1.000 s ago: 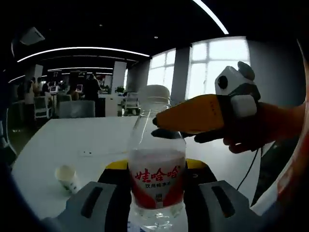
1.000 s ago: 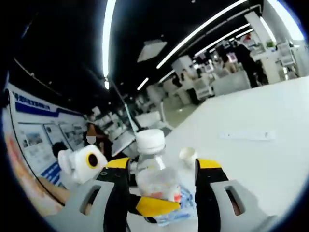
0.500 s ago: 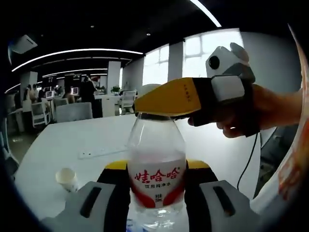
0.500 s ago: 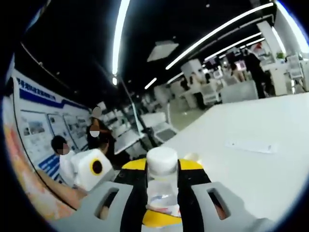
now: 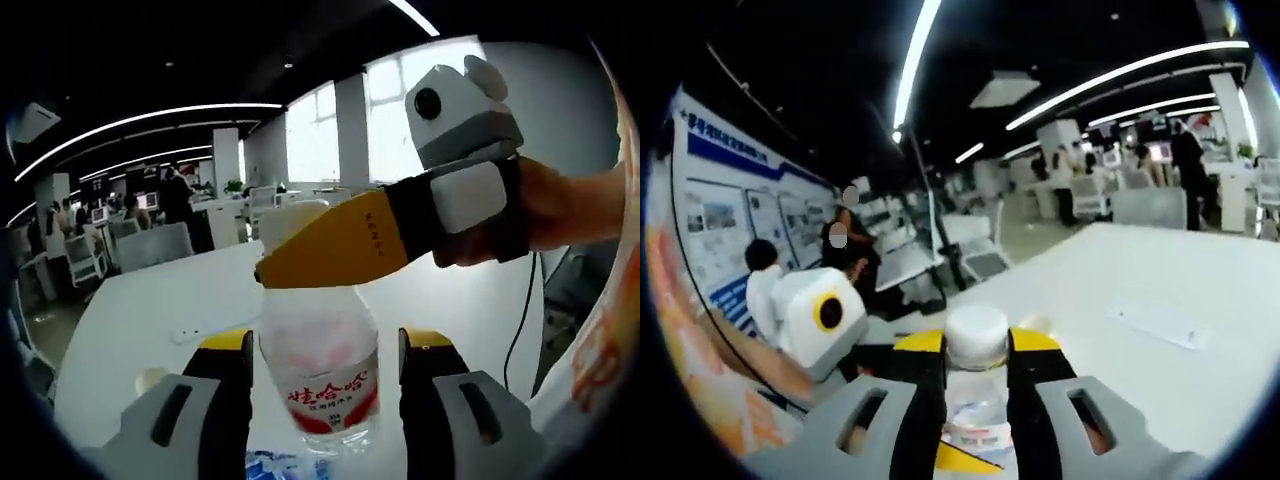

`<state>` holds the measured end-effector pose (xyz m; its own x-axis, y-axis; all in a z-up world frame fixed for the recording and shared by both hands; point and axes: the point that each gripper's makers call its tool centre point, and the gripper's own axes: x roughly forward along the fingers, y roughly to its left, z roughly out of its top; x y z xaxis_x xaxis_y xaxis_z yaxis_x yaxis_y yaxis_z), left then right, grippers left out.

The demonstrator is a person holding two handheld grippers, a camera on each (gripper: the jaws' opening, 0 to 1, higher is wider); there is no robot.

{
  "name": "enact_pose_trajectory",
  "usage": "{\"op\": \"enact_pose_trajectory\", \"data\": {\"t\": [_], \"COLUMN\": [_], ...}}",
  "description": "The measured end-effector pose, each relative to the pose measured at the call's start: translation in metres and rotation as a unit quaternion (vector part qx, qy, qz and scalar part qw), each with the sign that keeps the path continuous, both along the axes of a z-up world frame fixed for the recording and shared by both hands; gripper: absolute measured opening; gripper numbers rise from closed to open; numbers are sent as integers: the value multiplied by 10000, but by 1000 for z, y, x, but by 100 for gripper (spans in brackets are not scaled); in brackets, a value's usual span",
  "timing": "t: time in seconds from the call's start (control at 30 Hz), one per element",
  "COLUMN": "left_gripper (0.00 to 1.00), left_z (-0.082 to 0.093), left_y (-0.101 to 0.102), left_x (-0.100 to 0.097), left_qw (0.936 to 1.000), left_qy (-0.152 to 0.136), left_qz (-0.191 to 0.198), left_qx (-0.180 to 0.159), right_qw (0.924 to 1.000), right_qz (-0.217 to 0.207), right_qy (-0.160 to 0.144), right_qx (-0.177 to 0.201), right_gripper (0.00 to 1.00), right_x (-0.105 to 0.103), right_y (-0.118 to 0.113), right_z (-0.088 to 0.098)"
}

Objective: Arrange the tabletop items into an orderly group along one side of the table until the central work area is clear of visible clutter.

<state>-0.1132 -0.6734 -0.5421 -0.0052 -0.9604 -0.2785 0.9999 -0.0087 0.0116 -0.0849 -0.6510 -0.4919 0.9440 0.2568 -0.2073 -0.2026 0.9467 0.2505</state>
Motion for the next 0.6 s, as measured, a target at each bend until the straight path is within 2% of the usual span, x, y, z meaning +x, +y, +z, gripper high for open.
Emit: {"op": "enact_pose_trajectory", "data": {"t": [0.1,0.23,0.27,0.3,0.6], "left_gripper": [58,45,44,43,41], "left_z": [-6,-5,-3,-2,2], "left_y": [0,1,2,3,11], "left_x": [3,7,11,11,19], "left_qw": [9997,9993,9991,9988,9988], "left_qy": [128,230,205,330,131], "left_qz": [144,283,341,345,468], "left_qx": [125,127,112,79,20], "right_qw": [10000,9998,9998,9997,9993], "right_qz": [-10,49,60,63,253], "right_qy": [-48,-78,-91,-98,-148], "right_qx": [-13,-151,-185,-196,-223], "right_gripper": [20,20,20,20,22], "right_x": [1,2,2,2,10], "right_y": [1,6,7,7,15], "right_z": [3,6,7,7,11]}}
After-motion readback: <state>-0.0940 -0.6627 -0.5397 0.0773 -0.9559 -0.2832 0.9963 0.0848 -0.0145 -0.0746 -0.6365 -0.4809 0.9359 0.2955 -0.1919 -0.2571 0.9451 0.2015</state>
